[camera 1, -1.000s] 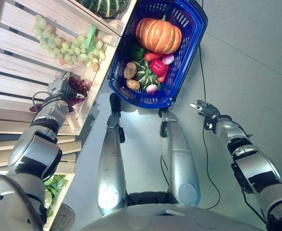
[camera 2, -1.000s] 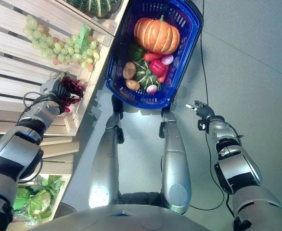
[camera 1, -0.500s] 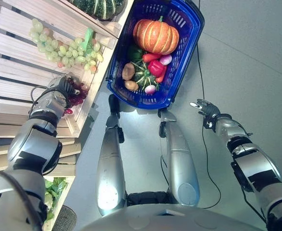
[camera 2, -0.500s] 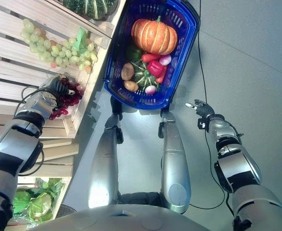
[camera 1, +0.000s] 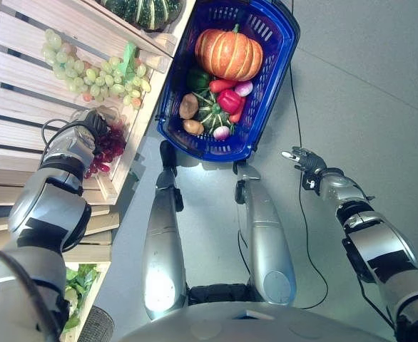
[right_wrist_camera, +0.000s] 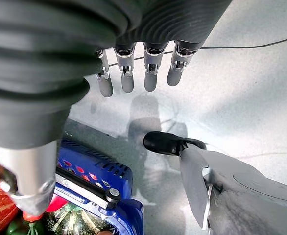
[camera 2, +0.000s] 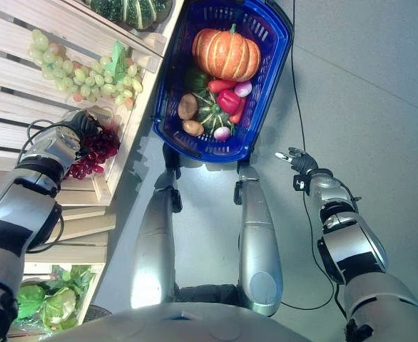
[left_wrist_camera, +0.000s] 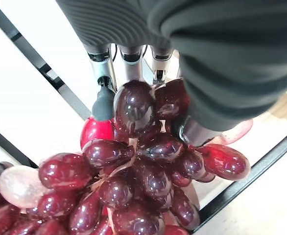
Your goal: Pick up fruits and vegetables into the basket
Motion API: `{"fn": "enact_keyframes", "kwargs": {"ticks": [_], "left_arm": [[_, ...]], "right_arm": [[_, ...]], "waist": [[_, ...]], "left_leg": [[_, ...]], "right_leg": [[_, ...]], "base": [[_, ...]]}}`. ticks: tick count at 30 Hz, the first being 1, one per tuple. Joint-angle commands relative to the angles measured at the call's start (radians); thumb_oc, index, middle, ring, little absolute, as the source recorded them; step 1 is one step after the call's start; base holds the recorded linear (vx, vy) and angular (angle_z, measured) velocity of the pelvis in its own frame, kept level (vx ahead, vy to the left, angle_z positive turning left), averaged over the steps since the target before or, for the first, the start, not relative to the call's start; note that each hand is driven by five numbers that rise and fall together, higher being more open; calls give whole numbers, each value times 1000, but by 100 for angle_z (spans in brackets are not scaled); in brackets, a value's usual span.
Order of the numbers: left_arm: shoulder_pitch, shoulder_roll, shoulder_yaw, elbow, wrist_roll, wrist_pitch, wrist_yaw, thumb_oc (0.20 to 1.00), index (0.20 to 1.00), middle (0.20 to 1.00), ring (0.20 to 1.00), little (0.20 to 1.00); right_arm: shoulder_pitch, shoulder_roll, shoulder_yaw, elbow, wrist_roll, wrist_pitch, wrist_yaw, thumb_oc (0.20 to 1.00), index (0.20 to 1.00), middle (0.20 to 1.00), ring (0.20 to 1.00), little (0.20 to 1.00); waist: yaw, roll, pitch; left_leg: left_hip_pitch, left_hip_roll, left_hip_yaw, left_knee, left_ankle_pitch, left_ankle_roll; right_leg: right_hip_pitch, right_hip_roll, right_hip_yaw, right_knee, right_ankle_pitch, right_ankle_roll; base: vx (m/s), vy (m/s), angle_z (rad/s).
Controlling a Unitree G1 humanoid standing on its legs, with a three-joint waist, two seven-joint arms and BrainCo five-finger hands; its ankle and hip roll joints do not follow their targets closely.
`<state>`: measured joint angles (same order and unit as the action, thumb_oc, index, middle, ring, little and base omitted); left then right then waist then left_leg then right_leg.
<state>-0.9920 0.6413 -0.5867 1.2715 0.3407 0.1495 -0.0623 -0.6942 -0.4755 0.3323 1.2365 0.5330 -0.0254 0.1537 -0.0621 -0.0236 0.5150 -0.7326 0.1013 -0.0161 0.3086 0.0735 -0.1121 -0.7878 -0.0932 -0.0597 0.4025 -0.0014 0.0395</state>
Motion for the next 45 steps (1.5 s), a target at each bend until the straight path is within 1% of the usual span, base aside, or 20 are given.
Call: {"fn": "enact_keyframes", "kwargs": {"ticks": [1, 7, 14, 23, 28, 29, 30, 31, 32, 34, 38, 43, 45], "left_arm": [[193, -86, -16, 138, 31, 70, -121, 1000, 1000, 1000, 1000, 1000], [198, -88, -15, 134, 21, 57, -138, 1000, 1000, 1000, 1000, 1000], [211, -91, -23, 127, 8, 63, -212, 1000, 1000, 1000, 1000, 1000], [209, -94, -59, 126, 43, 119, -352, 1000, 1000, 1000, 1000, 1000], [210, -103, -85, 128, 67, 158, -509, 1000, 1000, 1000, 1000, 1000], [210, -104, -91, 128, 71, 161, -524, 1000, 1000, 1000, 1000, 1000], [210, -103, -97, 130, 72, 160, -540, 573, 573, 573, 573, 573], [207, -104, -105, 130, 67, 159, -548, 263, 263, 263, 263, 263], [205, -104, -112, 128, 65, 164, -561, 200, 200, 200, 200, 200], [199, -103, -125, 123, 66, 174, -591, 200, 200, 200, 200, 200], [188, -97, -144, 117, 48, 174, -616, 200, 200, 200, 200, 200], [175, -90, -151, 111, 27, 160, -603, 200, 200, 200, 200, 200], [174, -90, -150, 107, 10, 153, -574, 200, 200, 200, 200, 200]], "right_arm": [[39, -5, 17, 4, 9, -3, -7, 1000, 1000, 1000, 1000, 1000], [40, -1, 16, 7, 12, -9, -12, 1000, 1000, 1000, 1000, 1000], [41, 0, 17, 0, 12, -8, -18, 1000, 1000, 1000, 1000, 1000], [31, -3, 14, 6, 7, -6, -11, 1000, 1000, 1000, 1000, 1000], [28, -1, 13, 4, 7, -6, -10, 1000, 1000, 1000, 1000, 1000], [26, 0, 14, 4, 8, -6, -12, 1000, 1000, 1000, 1000, 1000], [24, 1, 14, 5, 7, -3, -12, 1000, 1000, 1000, 1000, 1000], [23, 1, 15, 6, 9, -2, -14, 1000, 1000, 1000, 1000, 1000], [22, 3, 13, 6, 8, -2, -14, 1000, 1000, 1000, 1000, 1000], [21, 5, 13, 4, 7, -1, -15, 1000, 1000, 1000, 1000, 1000], [14, 2, 16, 3, 9, 3, -15, 1000, 1000, 1000, 1000, 1000], [8, 0, 22, 0, 13, 9, -17, 1000, 1000, 1000, 1000, 1000], [8, 0, 22, 0, 12, 9, -17, 1000, 1000, 1000, 1000, 1000]], "waist": [[9, -16, 5], [12, -15, 5], [12, -13, 5], [10, -10, 5], [8, -14, 5], [8, -14, 5], [7, -15, 5], [7, -15, 5], [8, -15, 5], [7, -16, 5], [5, -14, 5], [3, -12, 5], [3, -11, 5]], "left_leg": [[-40, -75, 33, 31, -38, 60], [-38, -75, 33, 30, -37, 60], [-36, -77, 33, 25, -36, 59], [-34, -75, 35, 24, -36, 59], [-38, -73, 36, 24, -38, 59], [-38, -72, 36, 25, -38, 59], [-36, -72, 36, 24, -38, 58], [-36, -72, 37, 23, -39, 59], [-36, -72, 36, 23, -40, 59], [-37, -72, 35, 23, -40, 59], [-38, -72, 37, 20, -39, 58], [-38, -72, 37, 20, -39, 56], [-38, -72, 37, 20, -38, 55]], "right_leg": [[32, 54, -59, 0, -44, -24], [37, 54, -61, -4, -44, -23], [36, 56, -61, -6, -42, -23], [41, 55, -64, -6, -45, -23], [39, 55, -65, -7, -44, -21], [38, 55, -65, -7, -44, -21], [40, 55, -65, -7, -44, -21], [40, 55, -66, -8, -45, -21], [40, 56, -67, -7, -45, -20], [38, 56, -66, -6, -44, -19], [37, 55, -66, -10, -42, -17], [37, 53, -65, -14, -40, -16], [38, 53, -63, -15, -40, -16]], "base": [[0, 0, 0], [0, 0, 0], [0, 0, 0], [0, 0, 0], [0, 0, 0], [0, 0, 0], [0, 0, 0], [0, 0, 0], [0, 0, 0], [0, 0, 0], [0, 0, 0], [0, 0, 0], [0, 0, 0]]}}
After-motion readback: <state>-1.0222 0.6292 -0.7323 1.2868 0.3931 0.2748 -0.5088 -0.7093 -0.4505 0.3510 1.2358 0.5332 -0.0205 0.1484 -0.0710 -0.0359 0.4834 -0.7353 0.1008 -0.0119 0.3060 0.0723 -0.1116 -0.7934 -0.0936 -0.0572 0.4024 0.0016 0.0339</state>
